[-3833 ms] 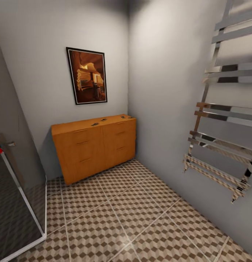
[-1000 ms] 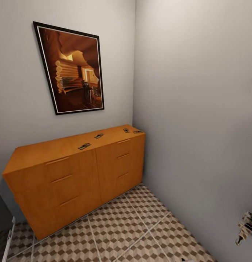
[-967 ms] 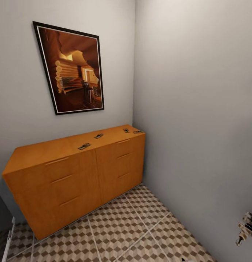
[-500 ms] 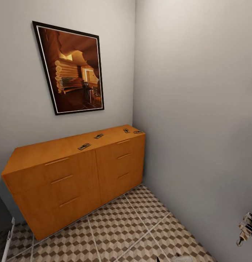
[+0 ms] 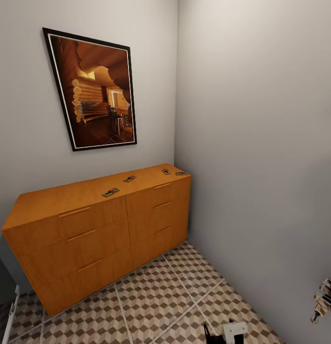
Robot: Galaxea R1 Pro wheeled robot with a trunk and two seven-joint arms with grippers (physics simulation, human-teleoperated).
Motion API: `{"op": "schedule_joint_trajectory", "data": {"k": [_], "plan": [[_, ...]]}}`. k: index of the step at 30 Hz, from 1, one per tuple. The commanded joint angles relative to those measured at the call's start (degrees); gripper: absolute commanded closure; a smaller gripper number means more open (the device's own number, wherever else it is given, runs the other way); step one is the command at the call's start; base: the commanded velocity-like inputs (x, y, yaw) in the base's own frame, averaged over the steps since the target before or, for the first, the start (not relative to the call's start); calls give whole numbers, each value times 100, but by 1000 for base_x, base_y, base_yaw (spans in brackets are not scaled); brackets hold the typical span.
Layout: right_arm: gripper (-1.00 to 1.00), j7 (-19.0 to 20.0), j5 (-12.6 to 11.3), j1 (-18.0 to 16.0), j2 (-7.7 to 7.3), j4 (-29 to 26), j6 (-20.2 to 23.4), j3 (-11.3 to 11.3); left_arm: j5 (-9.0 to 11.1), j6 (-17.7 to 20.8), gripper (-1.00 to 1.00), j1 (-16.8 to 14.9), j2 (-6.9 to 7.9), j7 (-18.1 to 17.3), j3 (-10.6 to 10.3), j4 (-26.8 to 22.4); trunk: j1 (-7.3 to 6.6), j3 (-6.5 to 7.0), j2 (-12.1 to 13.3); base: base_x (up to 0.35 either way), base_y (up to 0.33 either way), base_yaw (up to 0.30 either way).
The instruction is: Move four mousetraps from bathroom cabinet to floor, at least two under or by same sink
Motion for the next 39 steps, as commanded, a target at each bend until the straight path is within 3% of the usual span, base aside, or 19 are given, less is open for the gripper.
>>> {"op": "schedule_joint_trajectory", "data": {"k": [1,14,29,30,39], "plan": [[-100,-20,47,-2,-1,-30,14,-6,2,-40,-100,3,-2,8,1,24,0,-5,-3,0,0,0],[-100,-188,37,-34,24,-448,432,-3,-7,-458,-100,3,-70,6,4,444,0,-5,-3,0,0,0],[-100,-197,28,-520,41,-933,913,13,-6,-705,-100,3,-73,14,2,787,0,-5,-3,0,0,0],[-100,-197,28,-1502,58,-3997,5199,15,-6,-705,-100,3,-73,13,2,788,0,-5,-3,0,0,0],[-100,-197,28,-2555,125,-3713,5963,17,-7,-705,-100,3,-73,9,0,802,0,-5,-3,0,0,0]]}}
